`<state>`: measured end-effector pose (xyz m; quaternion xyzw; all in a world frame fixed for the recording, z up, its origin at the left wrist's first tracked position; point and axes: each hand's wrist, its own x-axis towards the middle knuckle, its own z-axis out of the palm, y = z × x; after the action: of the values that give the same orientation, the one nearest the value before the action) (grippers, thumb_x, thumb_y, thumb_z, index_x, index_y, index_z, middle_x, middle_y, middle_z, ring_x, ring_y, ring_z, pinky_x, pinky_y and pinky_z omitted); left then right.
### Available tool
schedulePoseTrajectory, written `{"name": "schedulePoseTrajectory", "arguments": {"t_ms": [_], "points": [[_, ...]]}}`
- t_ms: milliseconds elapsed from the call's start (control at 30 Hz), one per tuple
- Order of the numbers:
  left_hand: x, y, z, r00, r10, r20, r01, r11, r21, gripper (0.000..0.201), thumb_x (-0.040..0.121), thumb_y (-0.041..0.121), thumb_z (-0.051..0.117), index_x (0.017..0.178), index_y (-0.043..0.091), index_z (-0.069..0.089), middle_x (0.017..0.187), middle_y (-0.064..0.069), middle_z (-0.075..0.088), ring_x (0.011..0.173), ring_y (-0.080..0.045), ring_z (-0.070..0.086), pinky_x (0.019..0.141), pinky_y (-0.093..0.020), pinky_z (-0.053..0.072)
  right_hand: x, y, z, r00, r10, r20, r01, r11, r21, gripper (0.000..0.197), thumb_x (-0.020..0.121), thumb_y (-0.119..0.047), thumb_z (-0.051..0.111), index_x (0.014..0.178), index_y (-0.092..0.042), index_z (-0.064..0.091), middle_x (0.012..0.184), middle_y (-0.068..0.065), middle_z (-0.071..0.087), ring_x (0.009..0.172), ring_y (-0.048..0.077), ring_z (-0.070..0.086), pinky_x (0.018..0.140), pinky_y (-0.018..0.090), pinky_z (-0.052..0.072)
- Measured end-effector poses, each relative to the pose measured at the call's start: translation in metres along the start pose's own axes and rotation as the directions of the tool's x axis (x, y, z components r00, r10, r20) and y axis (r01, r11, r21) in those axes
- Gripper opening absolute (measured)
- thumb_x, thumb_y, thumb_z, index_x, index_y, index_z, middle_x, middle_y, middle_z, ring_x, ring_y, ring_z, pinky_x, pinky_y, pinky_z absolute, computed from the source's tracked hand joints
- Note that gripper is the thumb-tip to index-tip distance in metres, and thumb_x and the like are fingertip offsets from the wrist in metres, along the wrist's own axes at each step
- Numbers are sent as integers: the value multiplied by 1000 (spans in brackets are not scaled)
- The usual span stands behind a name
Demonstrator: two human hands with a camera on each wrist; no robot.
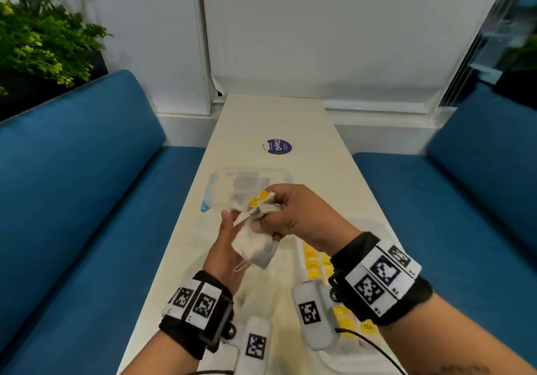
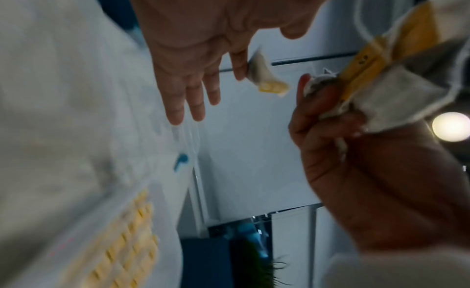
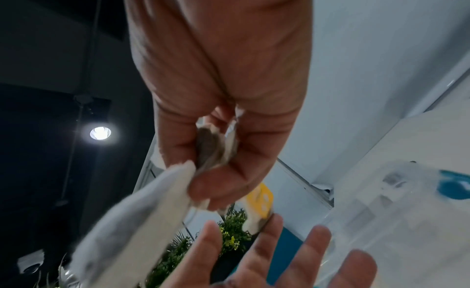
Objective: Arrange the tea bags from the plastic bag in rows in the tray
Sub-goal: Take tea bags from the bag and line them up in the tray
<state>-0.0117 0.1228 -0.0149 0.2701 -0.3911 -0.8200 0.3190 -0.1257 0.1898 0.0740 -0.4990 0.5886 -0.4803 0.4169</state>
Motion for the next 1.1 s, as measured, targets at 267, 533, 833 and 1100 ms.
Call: {"name": "schedulePoseTrajectory", "arguments": {"t_ms": [267,533,833,1100], "points": [[26,-39,53,974,-206,92,223,940,-258,63,72,51,68,128,25,54,144,-11,44,120,-31,51,93,-47,45,-51,8,-60,991,126,-33,-127,992,-14,15,74,8,70,80,-4,63,65,2,58,54,13,53,48,21,46],[9,-103,121,925,-285,252,342,911,-228,76,86,68,18,82,20,78,84,-9,70,79,-27,68,70,-42,55,-76,43,-110,955,132,-265,-178,971,-157,30,72,8,68,62,-18,57,56,-4,52,52,10,49,46,19,43],[0,-132,150,953,-247,174,282,934,-219,42,69,37,58,103,12,61,77,-8,69,58,-18,68,47,-27,54,-102,93,-112,965,-31,-261,-150,749,-645,12,71,-17,58,81,-19,65,80,0,64,79,19,60,70,35,54],[-2,-127,134,978,-205,36,206,978,-21,53,73,33,63,124,20,56,80,1,68,53,-12,60,32,-12,32,-114,97,-125,956,-28,-291,-103,899,-425,18,77,-23,73,88,-31,61,91,-18,54,79,-9,50,65,4,38]]}}
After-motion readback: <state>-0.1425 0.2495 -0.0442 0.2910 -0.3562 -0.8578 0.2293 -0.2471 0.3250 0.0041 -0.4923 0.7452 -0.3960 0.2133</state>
